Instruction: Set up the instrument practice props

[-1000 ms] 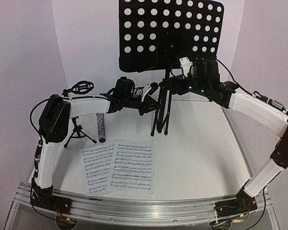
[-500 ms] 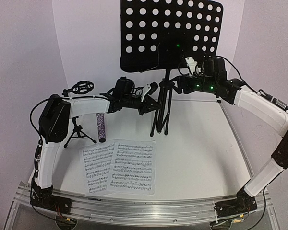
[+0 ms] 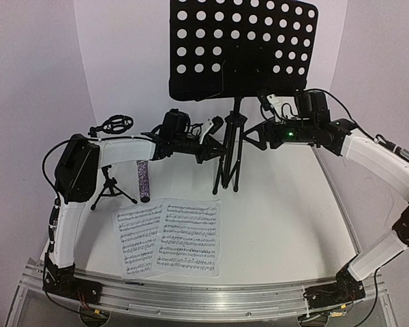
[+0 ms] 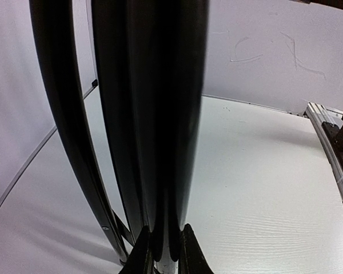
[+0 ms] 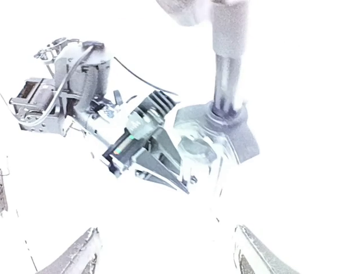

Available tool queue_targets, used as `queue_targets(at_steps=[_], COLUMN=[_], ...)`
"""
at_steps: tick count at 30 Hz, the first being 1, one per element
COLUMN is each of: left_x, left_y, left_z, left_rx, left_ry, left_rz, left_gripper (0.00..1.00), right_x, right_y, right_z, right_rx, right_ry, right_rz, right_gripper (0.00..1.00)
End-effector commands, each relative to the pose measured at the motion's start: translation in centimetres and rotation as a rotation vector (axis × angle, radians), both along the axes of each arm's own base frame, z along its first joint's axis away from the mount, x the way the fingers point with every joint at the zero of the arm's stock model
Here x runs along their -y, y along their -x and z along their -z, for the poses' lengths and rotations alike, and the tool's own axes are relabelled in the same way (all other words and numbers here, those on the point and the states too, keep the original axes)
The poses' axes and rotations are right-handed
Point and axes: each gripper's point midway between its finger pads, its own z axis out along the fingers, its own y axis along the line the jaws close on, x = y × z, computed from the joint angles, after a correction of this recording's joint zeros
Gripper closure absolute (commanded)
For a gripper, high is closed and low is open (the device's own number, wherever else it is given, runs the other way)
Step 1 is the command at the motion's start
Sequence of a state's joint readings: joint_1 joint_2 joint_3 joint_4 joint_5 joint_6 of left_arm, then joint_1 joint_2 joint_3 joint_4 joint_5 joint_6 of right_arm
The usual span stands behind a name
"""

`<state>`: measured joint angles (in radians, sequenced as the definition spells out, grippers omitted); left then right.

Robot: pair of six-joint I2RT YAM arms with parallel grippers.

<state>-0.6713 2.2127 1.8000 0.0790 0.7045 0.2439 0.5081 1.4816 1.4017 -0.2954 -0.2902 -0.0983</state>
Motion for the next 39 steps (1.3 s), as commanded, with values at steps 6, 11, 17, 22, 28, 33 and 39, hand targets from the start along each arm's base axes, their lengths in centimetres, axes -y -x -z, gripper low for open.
queue_targets(at_steps=[6,11,17,22,28,33,39], left_x=[-0.9,-0.9,-0.9,-1.0,-1.0,-0.9,-1.0], left_y=[0.4,0.1,0.2,0.2,0.2,0.2,0.2], left_z=[-1.4,-1.5,-1.5,-1.2,-1.2,-1.3,-1.2], left_rx=[-0.030,-0.004,-0.013,-0.022,-0.022,-0.023,-0.030], left_ry=[0.001,0.005,0.009,0.006,0.007,0.013,0.012], left_rz=[-0.002,0.000,0.004,0.005,0.007,0.009,0.011], left_gripper=[1.00,1.00,1.00,1.00,1.00,1.00,1.00], right_x=[0.7,0.3,0.0,0.2,-0.9,-1.8,-2.4], right_y=[-2.2,-3.7,-6.3,-8.6,-10.2,-10.4,-11.1], right_z=[5.6,6.0,8.1,10.0,10.5,10.5,10.5], right_rx=[-0.039,0.083,0.099,0.116,0.132,0.123,0.121], right_ry=[0.052,-0.025,-0.026,-0.029,-0.040,-0.068,-0.086], right_rz=[0.021,0.044,0.059,0.067,0.041,0.002,-0.010], right_gripper=[0.31,0.31,0.31,0.31,0.37,0.38,0.49])
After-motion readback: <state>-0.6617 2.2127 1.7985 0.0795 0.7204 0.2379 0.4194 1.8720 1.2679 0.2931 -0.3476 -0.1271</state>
